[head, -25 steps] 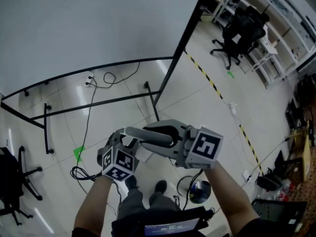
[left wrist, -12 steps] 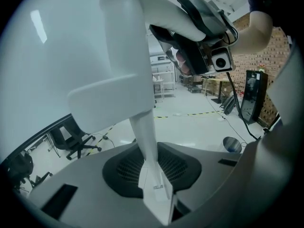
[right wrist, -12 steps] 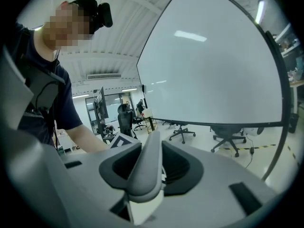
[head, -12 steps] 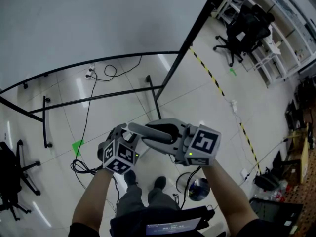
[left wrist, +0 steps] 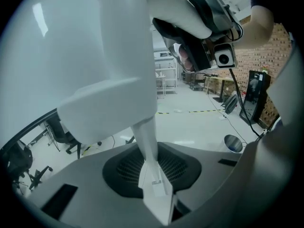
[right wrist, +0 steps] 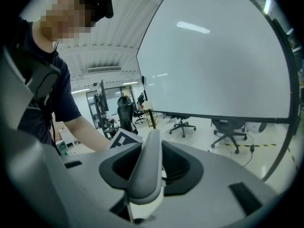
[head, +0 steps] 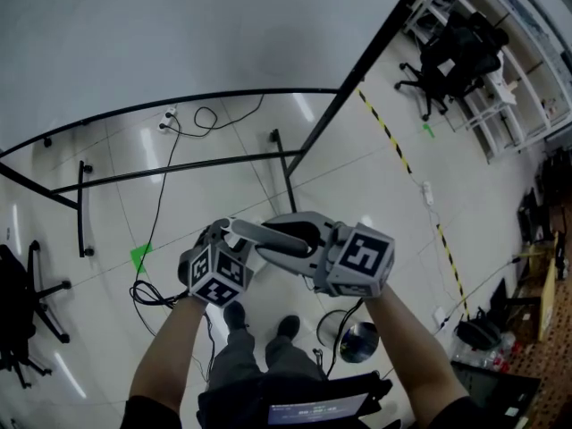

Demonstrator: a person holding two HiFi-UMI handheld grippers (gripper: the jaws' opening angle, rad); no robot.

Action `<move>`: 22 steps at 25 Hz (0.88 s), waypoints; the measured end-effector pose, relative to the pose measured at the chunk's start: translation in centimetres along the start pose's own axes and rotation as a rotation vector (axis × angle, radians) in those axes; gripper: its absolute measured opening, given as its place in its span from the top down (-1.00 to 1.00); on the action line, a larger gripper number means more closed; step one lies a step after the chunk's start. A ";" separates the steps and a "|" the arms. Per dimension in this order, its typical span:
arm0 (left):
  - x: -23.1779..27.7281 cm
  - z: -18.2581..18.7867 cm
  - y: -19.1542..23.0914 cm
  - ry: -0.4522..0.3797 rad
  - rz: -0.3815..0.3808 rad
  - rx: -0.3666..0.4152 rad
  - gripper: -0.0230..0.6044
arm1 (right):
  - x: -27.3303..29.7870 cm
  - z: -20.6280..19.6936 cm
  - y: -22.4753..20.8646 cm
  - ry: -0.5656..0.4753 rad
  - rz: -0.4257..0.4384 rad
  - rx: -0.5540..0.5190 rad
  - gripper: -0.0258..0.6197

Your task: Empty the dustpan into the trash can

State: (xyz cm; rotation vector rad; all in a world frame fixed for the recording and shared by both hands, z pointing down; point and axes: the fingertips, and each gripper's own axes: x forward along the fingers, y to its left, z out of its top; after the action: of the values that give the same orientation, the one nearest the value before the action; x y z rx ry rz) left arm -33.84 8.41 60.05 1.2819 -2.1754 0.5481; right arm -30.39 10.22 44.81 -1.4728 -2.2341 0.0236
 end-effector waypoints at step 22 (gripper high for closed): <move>3.7 -6.2 1.7 0.078 -0.002 -0.078 0.64 | 4.1 -5.6 -2.4 0.131 -0.003 0.029 0.47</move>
State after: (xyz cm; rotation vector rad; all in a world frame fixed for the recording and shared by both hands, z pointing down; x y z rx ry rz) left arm -35.26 10.43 66.99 1.2016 -2.1107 0.4992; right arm -31.61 11.48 51.91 -1.4137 -2.1227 -0.0410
